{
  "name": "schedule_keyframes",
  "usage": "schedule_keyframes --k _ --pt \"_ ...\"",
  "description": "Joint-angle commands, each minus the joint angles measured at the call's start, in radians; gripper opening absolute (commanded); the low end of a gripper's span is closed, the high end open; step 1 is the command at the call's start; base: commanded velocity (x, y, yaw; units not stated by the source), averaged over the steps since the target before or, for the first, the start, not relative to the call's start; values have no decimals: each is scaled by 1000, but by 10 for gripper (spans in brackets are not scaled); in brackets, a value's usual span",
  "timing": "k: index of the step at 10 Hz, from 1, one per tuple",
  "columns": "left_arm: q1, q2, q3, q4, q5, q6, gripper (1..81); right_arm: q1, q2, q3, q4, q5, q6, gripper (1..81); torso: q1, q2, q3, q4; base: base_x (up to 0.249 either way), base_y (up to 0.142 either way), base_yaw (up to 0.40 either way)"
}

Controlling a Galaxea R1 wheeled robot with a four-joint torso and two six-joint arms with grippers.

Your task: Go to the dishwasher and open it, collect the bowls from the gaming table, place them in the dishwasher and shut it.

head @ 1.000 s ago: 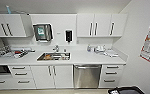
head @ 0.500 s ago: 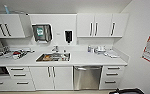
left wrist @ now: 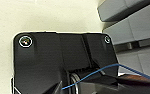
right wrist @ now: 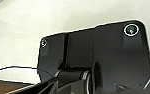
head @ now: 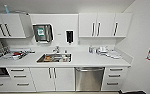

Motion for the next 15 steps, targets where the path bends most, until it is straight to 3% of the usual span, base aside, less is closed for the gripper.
schedule_keyframes --k 1,4,15 --pt "-56 -16 13 -2 46 8 811 56 -13 17 0 -51 -3 811 0 0 0 0 78 63 0" --pt "-55 -13 15 -2 46 8 811 58 -13 18 0 -51 -3 811 0 0 0 0 85 63 0" --pt "-55 -16 15 -4 44 8 811 58 -13 15 -1 -54 -3 811 0 0 0 0 96 0 0"
